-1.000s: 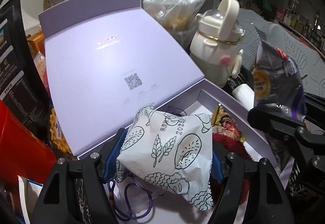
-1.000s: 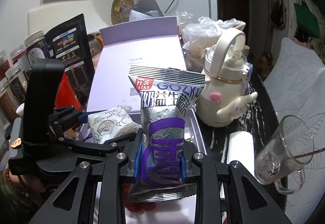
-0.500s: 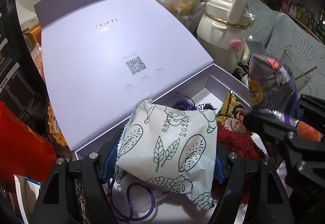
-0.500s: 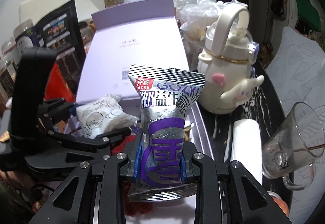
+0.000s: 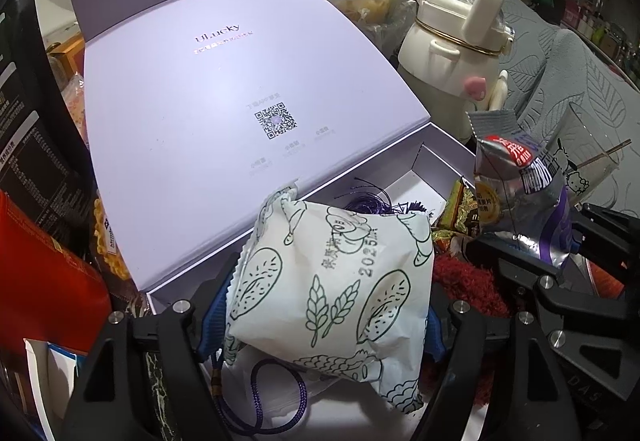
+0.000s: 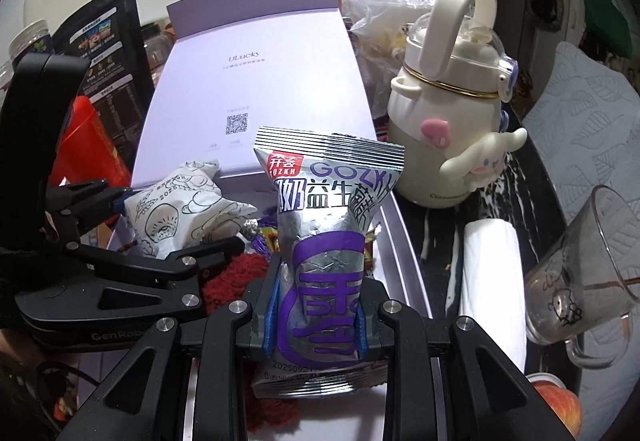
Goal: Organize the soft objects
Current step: 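Lower the leaf-print bag and GOZLY bag into the box and open both grippers, then withdraw both open grippers from the box back toward the table, then grasp the red-and-gold snack packet with the left gripper while the right grasps the white cable, then lift the held packet and cable and carry both over the gift box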
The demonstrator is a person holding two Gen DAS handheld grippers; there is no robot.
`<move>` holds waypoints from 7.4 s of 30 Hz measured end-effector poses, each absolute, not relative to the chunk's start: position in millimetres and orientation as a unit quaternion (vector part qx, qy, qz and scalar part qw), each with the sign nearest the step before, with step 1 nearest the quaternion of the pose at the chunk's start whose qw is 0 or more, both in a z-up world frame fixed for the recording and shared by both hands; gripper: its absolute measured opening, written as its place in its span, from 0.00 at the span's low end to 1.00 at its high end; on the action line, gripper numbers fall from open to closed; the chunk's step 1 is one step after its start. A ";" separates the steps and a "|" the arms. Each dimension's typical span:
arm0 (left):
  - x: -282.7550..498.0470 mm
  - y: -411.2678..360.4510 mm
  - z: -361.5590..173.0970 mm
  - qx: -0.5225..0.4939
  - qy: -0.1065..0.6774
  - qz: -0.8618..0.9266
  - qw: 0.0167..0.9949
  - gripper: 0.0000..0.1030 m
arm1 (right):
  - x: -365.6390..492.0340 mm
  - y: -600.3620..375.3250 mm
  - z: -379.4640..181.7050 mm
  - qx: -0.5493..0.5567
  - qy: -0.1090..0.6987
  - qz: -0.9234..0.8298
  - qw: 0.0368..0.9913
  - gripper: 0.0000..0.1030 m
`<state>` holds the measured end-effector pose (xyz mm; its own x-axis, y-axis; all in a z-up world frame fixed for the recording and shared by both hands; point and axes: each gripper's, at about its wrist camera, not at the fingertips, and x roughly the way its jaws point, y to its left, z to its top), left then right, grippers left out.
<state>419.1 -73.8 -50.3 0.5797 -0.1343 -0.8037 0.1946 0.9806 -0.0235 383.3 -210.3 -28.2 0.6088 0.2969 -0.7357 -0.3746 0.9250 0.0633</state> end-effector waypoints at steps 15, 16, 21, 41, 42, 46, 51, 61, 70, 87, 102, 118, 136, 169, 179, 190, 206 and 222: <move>398.6 -57.6 -37.9 0.014 0.443 -0.096 0.891 0.75 | 382.8 -207.1 -25.6 -0.054 0.397 0.189 0.896 0.35; 395.8 -57.0 -35.7 0.015 0.440 -0.094 0.893 0.75 | 382.1 -207.4 -24.7 -0.052 0.397 0.191 0.896 0.38; 379.0 -50.7 -18.3 0.016 0.417 -0.097 0.904 0.75 | 377.8 -209.7 -17.6 -0.047 0.396 0.199 0.895 0.50; 366.5 -29.6 38.0 0.008 0.362 -0.061 0.930 0.79 | 370.1 -203.1 18.1 -0.070 0.380 0.164 0.907 0.67; 363.7 -28.5 42.8 0.008 0.357 -0.059 0.932 0.79 | 368.4 -202.2 22.0 -0.072 0.377 0.164 0.909 0.67; 350.0 -24.1 62.9 0.007 0.334 -0.057 0.941 0.79 | 358.4 -197.7 40.7 -0.081 0.359 0.162 0.915 0.67; 330.2 -18.9 88.0 0.007 0.311 -0.062 0.948 0.79 | 340.2 -193.3 68.9 -0.084 0.331 0.162 0.926 0.67; 277.8 -13.9 142.5 0.008 0.250 -0.061 0.966 0.79 | 286.5 -189.5 133.2 -0.085 0.259 0.157 0.949 0.67; 229.3 -12.7 168.7 0.006 0.227 -0.063 0.972 0.79 | 226.1 -188.2 173.7 -0.083 0.209 0.153 0.962 0.67; 127.2 -7.8 164.9 0.019 0.207 -0.066 0.976 0.97 | 119.7 -191.8 181.7 -0.067 0.182 0.161 0.968 0.78; 76.0 -10.4 121.4 0.019 0.240 -0.116 0.964 0.97 | 52.6 -198.8 138.5 -0.056 0.205 0.151 0.966 0.79; 76.3 -1.3 56.4 0.019 0.297 -0.144 0.944 0.97 | 36.4 -188.8 76.7 -0.041 0.249 0.148 0.956 0.78; 134.8 -1.7 -21.7 0.011 0.369 -0.153 0.917 0.97 | 61.9 -198.0 3.1 -0.002 0.325 0.143 0.935 0.78; 135.9 -27.4 -82.6 0.034 0.460 -0.224 0.859 0.35 | 86.8 -226.6 -40.7 0.018 0.388 0.119 0.914 0.78; 132.1 -29.2 -89.7 0.035 0.474 -0.224 0.851 0.35 | 110.0 -211.2 -63.8 0.010 0.414 0.140 0.899 0.81; 136.2 -22.2 -88.8 0.025 0.470 -0.210 0.857 0.35 | 130.7 -183.8 -79.4 -0.048 0.440 0.172 0.880 0.60; 130.2 -35.4 -90.0 0.068 0.450 -0.199 0.868 0.35 | 106.9 -214.2 -76.1 -0.030 0.431 0.147 0.890 0.19; 126.3 -29.2 -88.9 0.047 0.461 -0.202 0.863 0.35 | 108.5 -210.4 -72.2 -0.002 0.423 0.151 0.893 0.74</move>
